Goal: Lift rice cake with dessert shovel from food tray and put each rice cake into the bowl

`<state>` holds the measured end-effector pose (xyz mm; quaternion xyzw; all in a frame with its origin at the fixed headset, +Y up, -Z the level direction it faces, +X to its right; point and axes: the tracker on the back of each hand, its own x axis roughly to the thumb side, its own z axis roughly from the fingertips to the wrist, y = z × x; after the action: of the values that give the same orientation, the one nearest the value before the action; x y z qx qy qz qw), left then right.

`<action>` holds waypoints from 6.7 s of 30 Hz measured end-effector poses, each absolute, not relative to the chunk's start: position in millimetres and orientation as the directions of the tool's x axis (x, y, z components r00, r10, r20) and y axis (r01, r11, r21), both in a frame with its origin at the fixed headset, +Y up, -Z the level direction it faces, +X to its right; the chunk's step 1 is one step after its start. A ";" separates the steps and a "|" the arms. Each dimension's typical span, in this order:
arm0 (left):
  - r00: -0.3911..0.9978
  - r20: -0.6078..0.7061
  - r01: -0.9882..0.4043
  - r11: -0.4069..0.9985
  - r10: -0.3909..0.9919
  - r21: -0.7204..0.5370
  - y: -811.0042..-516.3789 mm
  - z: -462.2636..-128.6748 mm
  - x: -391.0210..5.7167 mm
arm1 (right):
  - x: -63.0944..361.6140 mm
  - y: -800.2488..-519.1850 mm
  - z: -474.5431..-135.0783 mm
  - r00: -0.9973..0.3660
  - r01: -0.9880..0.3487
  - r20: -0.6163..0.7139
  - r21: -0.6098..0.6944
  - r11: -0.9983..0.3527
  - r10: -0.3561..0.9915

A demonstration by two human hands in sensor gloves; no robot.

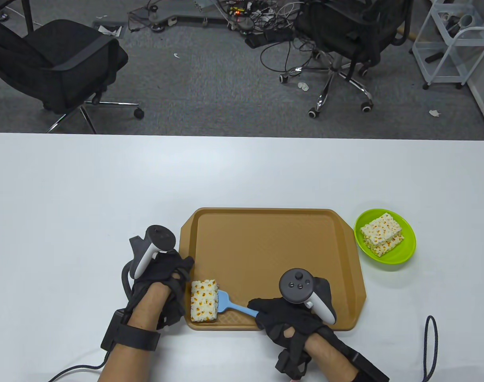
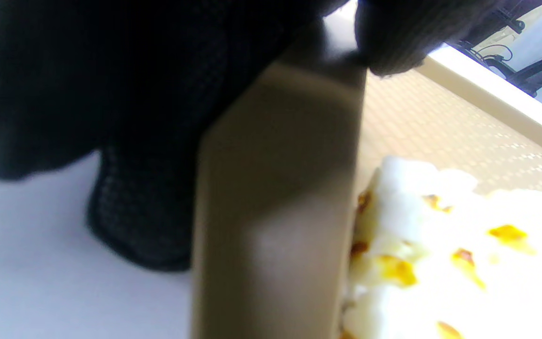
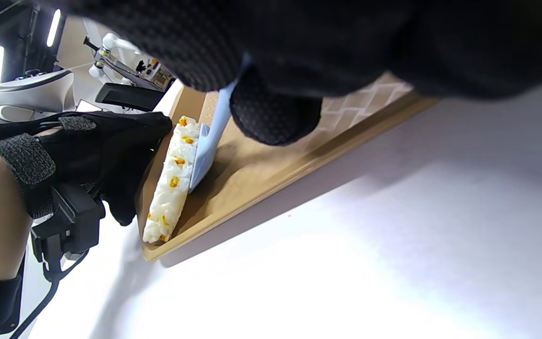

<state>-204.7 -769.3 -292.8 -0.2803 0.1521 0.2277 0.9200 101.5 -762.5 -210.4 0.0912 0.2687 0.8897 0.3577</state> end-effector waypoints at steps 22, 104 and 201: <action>0.845 -0.409 -0.514 0.732 0.343 -0.448 -769.8 -292.5 -205.4 | 111.6 -768.9 -214.5 -0.573 -0.719 -0.176 0.578 -0.387 0.801; 0.842 -0.405 -0.524 0.718 0.356 -0.458 -769.9 -295.0 -205.8 | 363.3 -679.1 -197.0 -0.480 -0.319 -0.702 -0.419 -0.850 0.526; 0.967 -0.038 -0.254 0.944 0.251 -0.213 -748.4 -252.8 -211.3 | 193.1 -738.1 -231.2 -0.990 -0.104 0.051 0.348 -0.932 0.129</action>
<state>-211.3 -748.4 -252.8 -0.1085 0.0051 0.1280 0.9858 193.1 -738.1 -231.2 0.0363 0.1751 0.9821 0.0594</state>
